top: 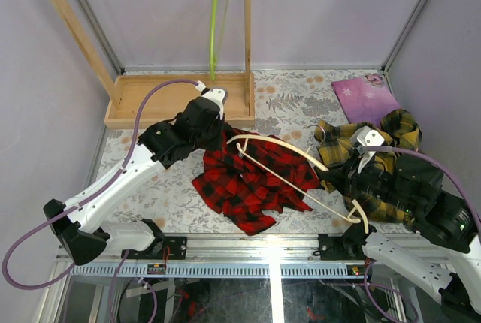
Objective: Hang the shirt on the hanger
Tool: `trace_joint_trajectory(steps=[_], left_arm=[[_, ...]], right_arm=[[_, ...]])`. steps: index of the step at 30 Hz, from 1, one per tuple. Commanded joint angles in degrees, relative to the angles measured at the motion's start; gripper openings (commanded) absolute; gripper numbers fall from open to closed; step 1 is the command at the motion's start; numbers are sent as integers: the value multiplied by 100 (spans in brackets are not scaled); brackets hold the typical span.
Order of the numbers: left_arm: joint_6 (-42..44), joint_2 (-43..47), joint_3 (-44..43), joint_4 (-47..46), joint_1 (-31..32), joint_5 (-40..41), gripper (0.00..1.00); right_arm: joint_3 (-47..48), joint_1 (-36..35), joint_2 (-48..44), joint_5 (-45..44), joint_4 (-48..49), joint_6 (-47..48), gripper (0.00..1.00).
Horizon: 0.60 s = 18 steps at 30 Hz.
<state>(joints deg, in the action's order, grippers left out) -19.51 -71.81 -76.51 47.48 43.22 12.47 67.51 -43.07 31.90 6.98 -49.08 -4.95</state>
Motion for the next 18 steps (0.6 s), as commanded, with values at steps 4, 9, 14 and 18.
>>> trace_joint_trajectory(steps=[4, 9, 14, 18], left_arm=[[421, 103, -219, 90, -27, -541, 5], [461, -47, -363, 247, -33, -772, 1], [440, -198, -733, 315, -19, -961, 0], [475, -289, -1134, 380, -14, -1063, 0]], right_arm=[[-85, -2, 205, -201, 419, 150, 0], [-277, -1, 399, -47, 667, 216, 0], [-625, -4, 375, 308, 1436, 260, 0], [-817, -3, 393, 515, 1925, 350, 0]])
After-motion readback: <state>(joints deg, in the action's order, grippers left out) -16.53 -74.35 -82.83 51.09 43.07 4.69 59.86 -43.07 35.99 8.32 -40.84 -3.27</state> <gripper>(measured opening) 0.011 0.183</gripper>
